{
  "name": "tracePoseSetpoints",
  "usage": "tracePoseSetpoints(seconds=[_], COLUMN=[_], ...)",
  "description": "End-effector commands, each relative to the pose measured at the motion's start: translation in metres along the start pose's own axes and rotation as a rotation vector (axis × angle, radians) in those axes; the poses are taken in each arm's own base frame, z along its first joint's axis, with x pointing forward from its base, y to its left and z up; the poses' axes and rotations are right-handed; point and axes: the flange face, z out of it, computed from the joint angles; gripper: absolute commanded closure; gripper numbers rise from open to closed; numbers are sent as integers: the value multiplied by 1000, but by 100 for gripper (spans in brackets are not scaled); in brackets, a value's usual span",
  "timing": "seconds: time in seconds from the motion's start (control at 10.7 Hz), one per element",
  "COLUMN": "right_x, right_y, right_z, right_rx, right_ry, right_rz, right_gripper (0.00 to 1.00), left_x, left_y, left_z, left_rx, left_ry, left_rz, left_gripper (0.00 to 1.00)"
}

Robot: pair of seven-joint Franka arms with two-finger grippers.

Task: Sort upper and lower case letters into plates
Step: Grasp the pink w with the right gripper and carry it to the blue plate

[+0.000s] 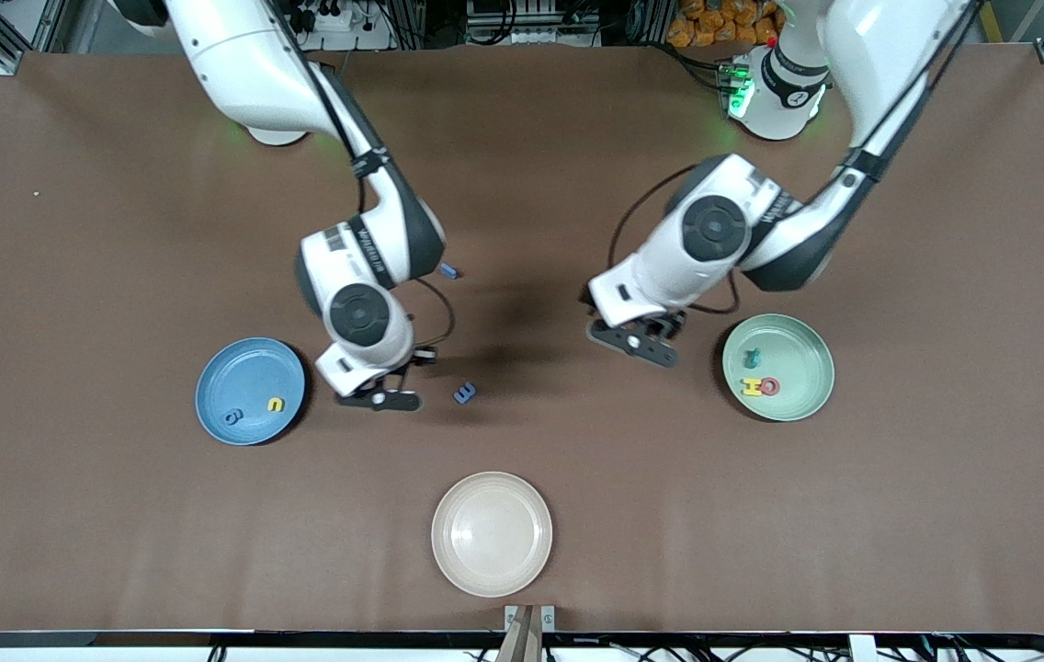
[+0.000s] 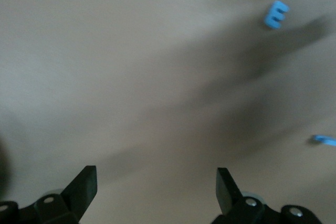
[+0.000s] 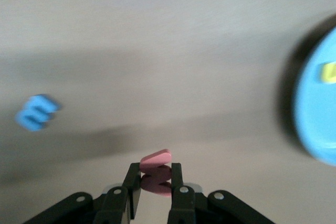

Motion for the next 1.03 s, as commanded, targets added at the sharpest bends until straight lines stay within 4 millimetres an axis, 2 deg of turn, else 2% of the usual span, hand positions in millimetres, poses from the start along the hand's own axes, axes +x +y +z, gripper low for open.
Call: tracePoseSetpoints(seconds=[0.0,0.19,0.37,0.56,0.65,0.75,0.84,0.93], right_x=[2,9,18,28,32,32,33,35], right_y=[55,93,141,187,198,204,204,208], right_z=[8,16,26,32,33,36,37,37], right_rx=[-120,-130,-115,-102,-97,-91,-93,-93], right_ry=[0,-6,29,17,24,17,24,27], right_rz=[-122,-187,-290,-391,-418,-421,-426,-438], right_gripper=[100,100,100,100,95,65,6,0], left_x=[-8,-14,-17,-17,-16,-17,-23,-21], left_y=[55,105,146,177,183,189,201,202], left_z=[17,33,68,103,120,132,139,144], left_rx=[15,-22,-9,-23,-43,-64,-78,-76], left_ry=[-5,-34,-45,-15,-7,-7,-3,6], left_rz=[-221,-405,-614,-803,-888,-978,-1061,-1126], left_gripper=[0,0,0,0,0,0,0,0])
